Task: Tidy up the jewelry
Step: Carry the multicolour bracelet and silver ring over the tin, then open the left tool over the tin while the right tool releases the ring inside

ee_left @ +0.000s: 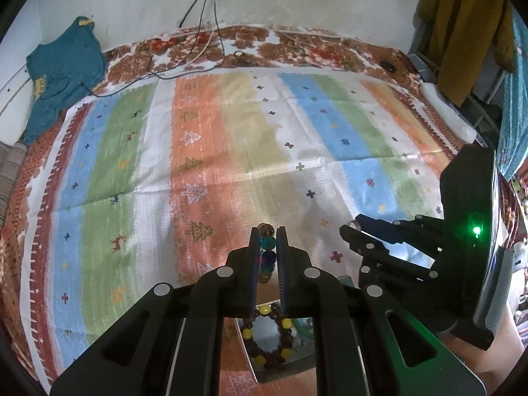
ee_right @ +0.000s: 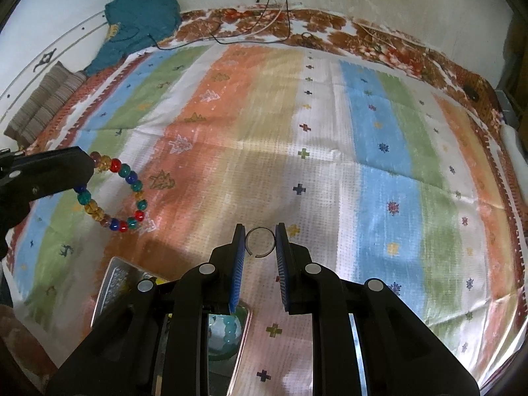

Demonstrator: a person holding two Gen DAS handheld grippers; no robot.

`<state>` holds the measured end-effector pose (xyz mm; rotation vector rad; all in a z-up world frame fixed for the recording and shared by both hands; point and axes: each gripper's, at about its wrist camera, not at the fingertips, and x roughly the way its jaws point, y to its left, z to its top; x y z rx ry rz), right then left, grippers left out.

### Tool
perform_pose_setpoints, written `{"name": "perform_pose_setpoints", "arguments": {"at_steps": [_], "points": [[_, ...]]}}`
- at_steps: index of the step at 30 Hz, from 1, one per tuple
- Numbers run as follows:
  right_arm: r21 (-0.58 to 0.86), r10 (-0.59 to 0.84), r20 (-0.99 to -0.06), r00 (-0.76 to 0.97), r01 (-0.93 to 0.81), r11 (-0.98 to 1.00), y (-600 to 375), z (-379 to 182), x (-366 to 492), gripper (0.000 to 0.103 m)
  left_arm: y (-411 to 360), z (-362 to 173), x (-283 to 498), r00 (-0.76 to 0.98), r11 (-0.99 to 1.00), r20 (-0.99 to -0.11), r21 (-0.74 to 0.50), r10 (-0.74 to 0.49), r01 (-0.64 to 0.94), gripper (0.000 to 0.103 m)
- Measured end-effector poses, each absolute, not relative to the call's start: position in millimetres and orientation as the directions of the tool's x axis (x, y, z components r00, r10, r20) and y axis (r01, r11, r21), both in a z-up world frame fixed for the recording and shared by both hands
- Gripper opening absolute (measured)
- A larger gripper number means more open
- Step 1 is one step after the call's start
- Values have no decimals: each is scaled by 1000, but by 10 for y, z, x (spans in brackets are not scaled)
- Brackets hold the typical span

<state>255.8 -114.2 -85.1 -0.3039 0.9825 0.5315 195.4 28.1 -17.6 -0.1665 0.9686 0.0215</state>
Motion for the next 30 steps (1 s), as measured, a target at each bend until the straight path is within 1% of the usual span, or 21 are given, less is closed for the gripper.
{"name": "perform_pose_setpoints", "arguments": {"at_steps": [14, 21, 25, 27, 29, 30], "points": [[23, 369, -807, 462, -600, 800, -1240, -602, 2122, 19, 103, -45, 1545, 608, 991, -790, -126, -71, -48, 9], [35, 391, -803, 450, -620, 784, -1286, -581, 1958, 19, 75, -37, 1382, 616, 991, -784, -130, -80, -36, 9], [32, 390, -808, 441, -628, 778, -1293, -589, 1884, 19, 63, -55, 1322, 603, 988, -790, -152, -109, -21, 10], [31, 391, -808, 442, -630, 776, -1295, -586, 1868, 21, 75, -64, 1307, 604, 988, -791, -149, -100, -31, 11], [41, 397, -808, 436, -630, 776, -1308, -583, 1858, 34, 99, -63, 1289, 605, 988, -790, -152, -97, -40, 13], [41, 396, -807, 438, -627, 778, -1322, -579, 1851, 36, 111, -65, 1271, 606, 988, -790, -151, -93, -46, 15]]}}
